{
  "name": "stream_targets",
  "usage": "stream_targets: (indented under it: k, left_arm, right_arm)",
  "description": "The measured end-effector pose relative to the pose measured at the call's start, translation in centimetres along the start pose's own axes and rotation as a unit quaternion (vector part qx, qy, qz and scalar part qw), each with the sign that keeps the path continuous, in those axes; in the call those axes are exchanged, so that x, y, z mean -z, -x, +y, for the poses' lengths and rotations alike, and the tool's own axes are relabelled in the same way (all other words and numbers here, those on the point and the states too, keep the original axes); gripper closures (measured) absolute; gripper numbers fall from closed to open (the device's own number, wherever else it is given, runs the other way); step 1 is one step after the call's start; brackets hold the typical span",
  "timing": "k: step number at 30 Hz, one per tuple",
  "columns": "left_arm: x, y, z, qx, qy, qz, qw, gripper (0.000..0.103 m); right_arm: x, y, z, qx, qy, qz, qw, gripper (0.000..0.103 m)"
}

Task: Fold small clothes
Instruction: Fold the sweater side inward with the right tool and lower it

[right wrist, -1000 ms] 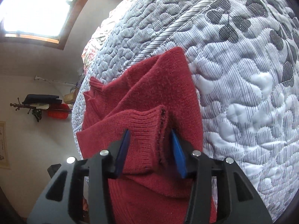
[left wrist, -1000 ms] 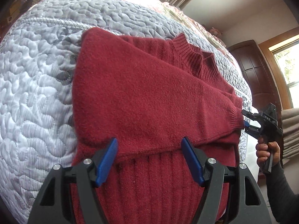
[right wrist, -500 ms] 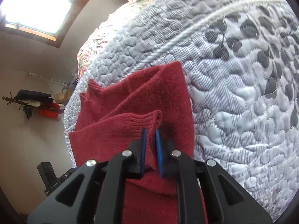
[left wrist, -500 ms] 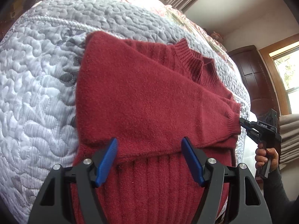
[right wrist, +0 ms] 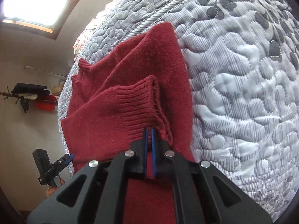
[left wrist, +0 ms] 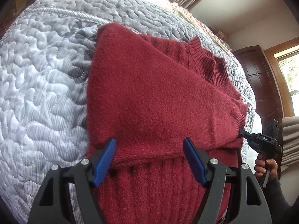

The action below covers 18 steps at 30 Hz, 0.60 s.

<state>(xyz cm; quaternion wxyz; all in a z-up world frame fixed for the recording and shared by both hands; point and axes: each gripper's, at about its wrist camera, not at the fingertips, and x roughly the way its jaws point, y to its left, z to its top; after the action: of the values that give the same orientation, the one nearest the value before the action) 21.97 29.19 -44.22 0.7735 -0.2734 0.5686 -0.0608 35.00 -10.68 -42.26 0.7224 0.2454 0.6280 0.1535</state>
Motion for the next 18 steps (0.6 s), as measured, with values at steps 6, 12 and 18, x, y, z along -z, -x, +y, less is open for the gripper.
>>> stream_targets:
  k: [6,12,18]
  left_arm:
    - [2.6,4.3,0.5,-0.002,0.022,-0.011,0.9997,0.027]
    - [9.9,9.7,3.1,-0.008,0.052,0.012,0.9985,0.018]
    - [19.2,10.3,7.3,0.001,0.107,0.089,0.9903,0.018]
  right_arm:
    - [2.4,5.0,0.7,-0.005,0.005,-0.013,1.000,0.063]
    - [10.7,7.9,-0.6,0.004,0.017,0.045,0.999,0.031]
    - [21.0,8.6,-5.4,0.046,-0.004,0.110,0.993,0.030]
